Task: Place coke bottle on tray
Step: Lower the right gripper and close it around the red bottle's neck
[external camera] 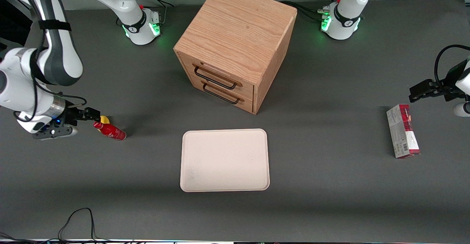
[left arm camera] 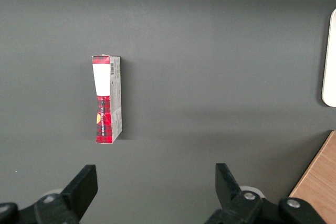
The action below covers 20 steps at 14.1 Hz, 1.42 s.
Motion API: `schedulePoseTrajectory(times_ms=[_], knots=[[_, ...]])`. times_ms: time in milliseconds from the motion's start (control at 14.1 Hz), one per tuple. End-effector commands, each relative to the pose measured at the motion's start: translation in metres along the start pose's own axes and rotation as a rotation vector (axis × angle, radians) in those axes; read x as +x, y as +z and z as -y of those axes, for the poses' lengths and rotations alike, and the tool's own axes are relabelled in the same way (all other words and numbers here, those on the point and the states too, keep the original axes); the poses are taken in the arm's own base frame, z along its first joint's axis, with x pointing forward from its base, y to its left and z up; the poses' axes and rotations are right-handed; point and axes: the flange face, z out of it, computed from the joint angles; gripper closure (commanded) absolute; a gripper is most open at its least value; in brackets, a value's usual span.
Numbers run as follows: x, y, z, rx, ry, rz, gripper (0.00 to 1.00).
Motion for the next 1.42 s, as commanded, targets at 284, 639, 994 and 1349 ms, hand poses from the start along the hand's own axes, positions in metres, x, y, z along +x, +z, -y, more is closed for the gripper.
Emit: schedulePoseTrajectory(times_ms=[284, 639, 994, 1349], knots=[[0.012, 0.027, 0.012, -0.002, 0.013, -0.01, 0.0], [0.006, 0.034, 0.012, 0.001, 0.013, 0.006, 0.0], [0.001, 0.038, 0.013, 0.004, 0.014, 0.018, 0.0], [0.001, 0.037, 0.011, 0.004, 0.027, 0.014, 1.0]])
